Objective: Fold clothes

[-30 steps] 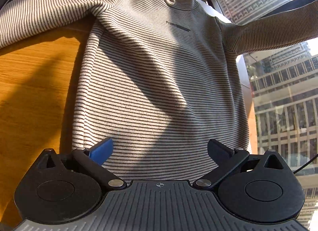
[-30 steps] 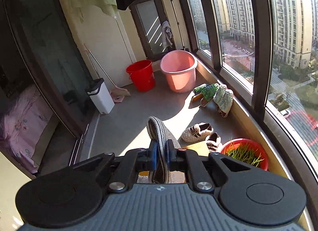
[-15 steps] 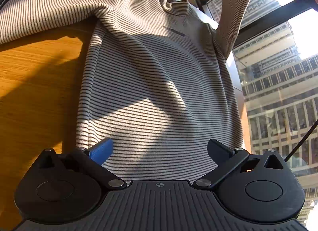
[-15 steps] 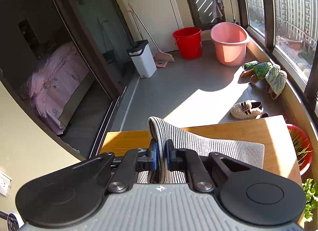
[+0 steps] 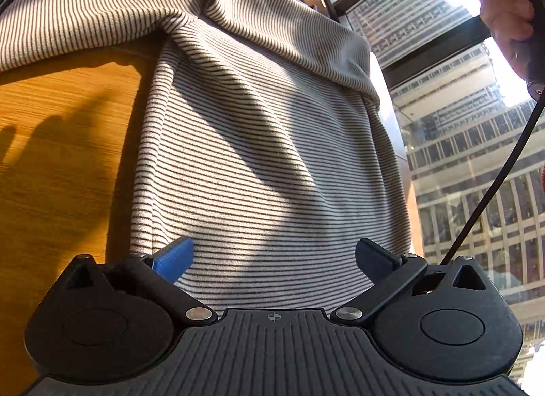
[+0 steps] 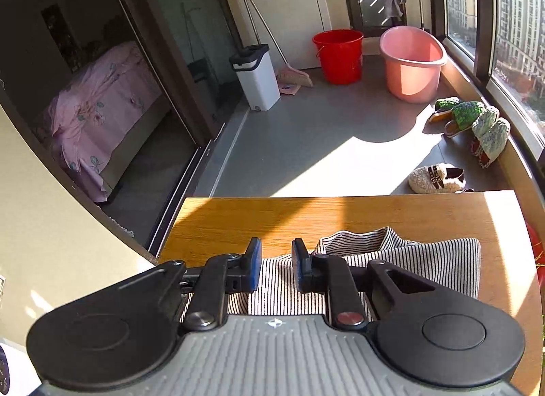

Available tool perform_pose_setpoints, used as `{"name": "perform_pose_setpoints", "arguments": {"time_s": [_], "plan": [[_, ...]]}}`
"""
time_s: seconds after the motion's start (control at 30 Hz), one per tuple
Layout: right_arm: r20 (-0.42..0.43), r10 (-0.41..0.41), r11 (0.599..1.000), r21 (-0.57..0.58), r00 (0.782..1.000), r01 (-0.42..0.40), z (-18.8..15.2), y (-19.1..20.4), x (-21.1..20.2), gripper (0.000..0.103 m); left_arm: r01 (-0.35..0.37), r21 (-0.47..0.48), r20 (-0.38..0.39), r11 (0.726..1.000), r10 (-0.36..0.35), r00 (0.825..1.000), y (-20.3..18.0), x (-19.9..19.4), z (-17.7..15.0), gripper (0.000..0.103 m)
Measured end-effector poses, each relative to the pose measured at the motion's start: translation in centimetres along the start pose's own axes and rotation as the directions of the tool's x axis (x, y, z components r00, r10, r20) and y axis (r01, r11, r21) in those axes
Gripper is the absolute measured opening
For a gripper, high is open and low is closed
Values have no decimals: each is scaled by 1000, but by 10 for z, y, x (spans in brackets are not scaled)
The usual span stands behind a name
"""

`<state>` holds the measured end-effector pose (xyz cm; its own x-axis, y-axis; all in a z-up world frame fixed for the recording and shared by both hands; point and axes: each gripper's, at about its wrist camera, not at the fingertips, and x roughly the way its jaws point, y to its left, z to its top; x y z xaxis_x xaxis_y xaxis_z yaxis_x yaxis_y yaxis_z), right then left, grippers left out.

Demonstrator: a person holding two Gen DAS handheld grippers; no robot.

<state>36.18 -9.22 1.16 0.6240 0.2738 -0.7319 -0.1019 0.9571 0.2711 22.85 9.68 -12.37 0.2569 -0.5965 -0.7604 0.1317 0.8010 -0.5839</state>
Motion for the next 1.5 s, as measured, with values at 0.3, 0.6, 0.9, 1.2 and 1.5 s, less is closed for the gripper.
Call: {"name": "perform_pose_setpoints", "arguments": {"time_s": [0.3, 0.6, 0.9, 1.2, 1.5], "plan": [[-196, 42, 906, -405, 980, -120, -63, 64, 24, 41, -21, -102, 16, 995, 22, 1000, 21, -30, -1, 103], [-304, 175, 531, -772, 936, -350, -138, 175, 37, 40, -201, -346, 148, 916, 265, 953, 98, -131, -24, 103], [-286, 97, 327, -896, 953, -302, -188, 216, 91, 38, -272, -375, 136, 886, 342, 930, 129, -155, -30, 103], [-245, 205, 697, -643, 948, -317, -119, 183, 74, 4, -256, -324, 143, 911, 315, 938, 117, -137, -15, 103], [134, 194, 981, -13, 972, -193, -10, 33, -5, 4, -240, -273, 119, 931, 281, 952, 89, -107, -3, 103]]}}
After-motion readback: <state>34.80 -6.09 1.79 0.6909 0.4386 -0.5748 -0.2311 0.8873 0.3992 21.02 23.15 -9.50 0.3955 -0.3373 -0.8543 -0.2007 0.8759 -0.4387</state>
